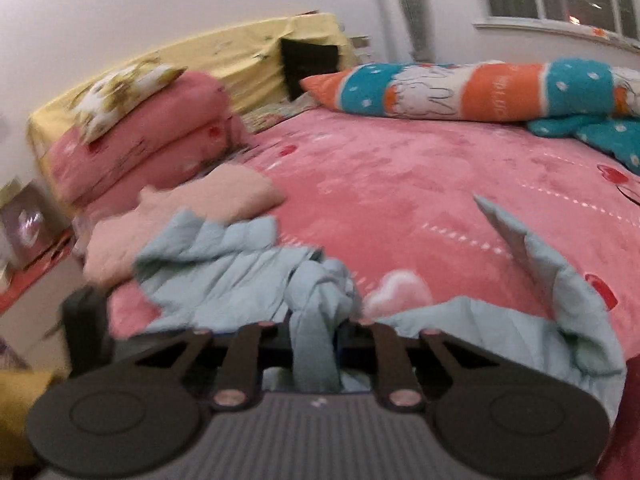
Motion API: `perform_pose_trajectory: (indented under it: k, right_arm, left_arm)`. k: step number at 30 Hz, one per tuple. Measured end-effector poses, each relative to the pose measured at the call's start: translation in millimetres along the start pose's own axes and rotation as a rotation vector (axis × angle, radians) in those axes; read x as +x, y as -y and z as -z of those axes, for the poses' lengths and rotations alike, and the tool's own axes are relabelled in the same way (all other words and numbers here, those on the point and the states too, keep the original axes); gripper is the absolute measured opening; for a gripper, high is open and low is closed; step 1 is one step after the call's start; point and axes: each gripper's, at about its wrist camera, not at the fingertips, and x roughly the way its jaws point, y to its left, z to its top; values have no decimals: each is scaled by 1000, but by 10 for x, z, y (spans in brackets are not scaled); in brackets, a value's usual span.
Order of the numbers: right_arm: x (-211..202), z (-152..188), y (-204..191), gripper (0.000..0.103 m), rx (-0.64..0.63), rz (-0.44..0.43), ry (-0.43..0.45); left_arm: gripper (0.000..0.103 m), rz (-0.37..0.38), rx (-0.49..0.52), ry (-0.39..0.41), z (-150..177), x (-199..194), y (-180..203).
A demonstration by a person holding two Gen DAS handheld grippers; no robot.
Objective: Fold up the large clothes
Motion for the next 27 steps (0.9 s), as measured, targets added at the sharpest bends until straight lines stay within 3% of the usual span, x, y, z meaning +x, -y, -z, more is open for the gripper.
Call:
perform_pose_trajectory:
  k: [4,10,13,17,19,24,27]
  right_arm:
    - [113,258,-152,13,-111,99,-70]
    - [504,286,218,13,-154,347,-77]
    - [704,247,487,14,-90,361,-125]
    - [905,223,633,24,-21,319,-225]
    - [873,179,617,30,-15,316,-221]
    - [541,46,552,71,53,303,-121]
    - [339,-54,555,84,43,347,-51]
  left_arm:
    - [100,11,27,-16,17,42,34]
    - [102,65,46,-55,-18,194,64]
    - [103,111,11,-83,-24,243,41]
    - [103,109,1,-92,-33,310,61]
    - [103,112,-4,-92,-54,321,67]
    - [103,141,-30,-39,-109,266,46]
    - [103,125,-31,-16,-147,279,45]
